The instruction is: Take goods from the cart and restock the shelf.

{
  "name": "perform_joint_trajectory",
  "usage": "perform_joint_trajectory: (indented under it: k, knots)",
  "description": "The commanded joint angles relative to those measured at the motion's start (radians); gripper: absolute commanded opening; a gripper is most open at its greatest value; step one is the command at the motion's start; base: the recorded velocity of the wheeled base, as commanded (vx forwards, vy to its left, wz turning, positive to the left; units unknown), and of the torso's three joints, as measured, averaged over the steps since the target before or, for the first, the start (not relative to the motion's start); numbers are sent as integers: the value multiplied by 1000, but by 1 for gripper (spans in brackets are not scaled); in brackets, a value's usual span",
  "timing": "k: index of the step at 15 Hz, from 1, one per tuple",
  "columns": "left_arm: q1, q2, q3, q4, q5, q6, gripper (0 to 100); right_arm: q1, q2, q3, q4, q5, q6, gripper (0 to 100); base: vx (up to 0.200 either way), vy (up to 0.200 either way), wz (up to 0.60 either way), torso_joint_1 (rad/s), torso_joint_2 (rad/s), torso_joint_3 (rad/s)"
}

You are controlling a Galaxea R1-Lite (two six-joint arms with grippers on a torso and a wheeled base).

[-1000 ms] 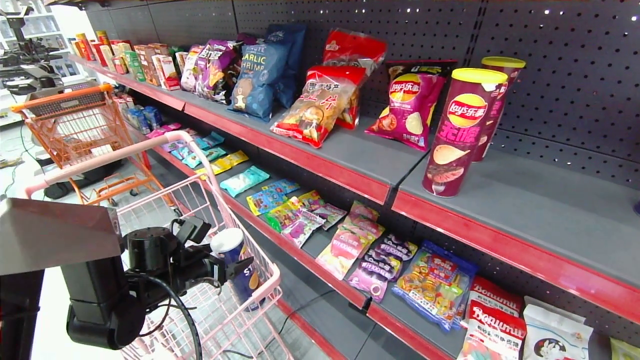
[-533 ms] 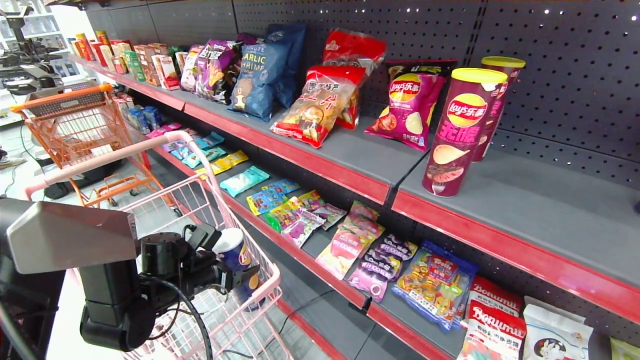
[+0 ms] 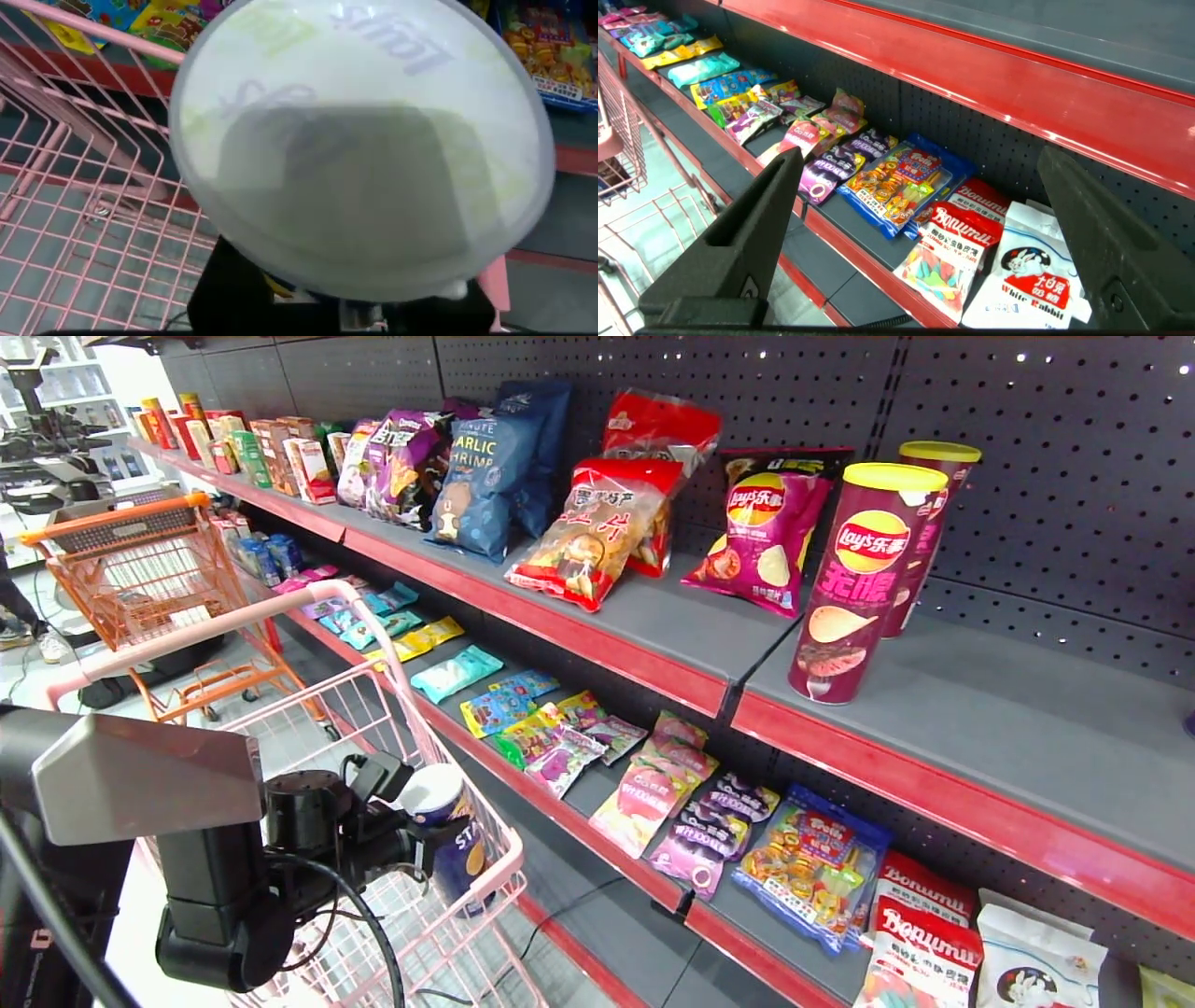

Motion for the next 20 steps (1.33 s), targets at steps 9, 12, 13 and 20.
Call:
perform_joint_trajectory:
  k: [9,12,13,20]
  knots:
    - [17,-217,212,-60,1,-119,0,0,0,0,0,0,-1,100,0,0,0,0,0,0]
    - [47,-497,321,16,1,-124,0,0,0,0,0,0,-1,100,0,0,0,0,0,0]
    - [49,-573,321,78,1,-130,0,0,0,2,0,0,1,100,0,0,0,0,0,0]
    - [52,-1350,14,1171,-7,-165,0,0,0,2,0,0,2,100,0,0,0,0,0,0]
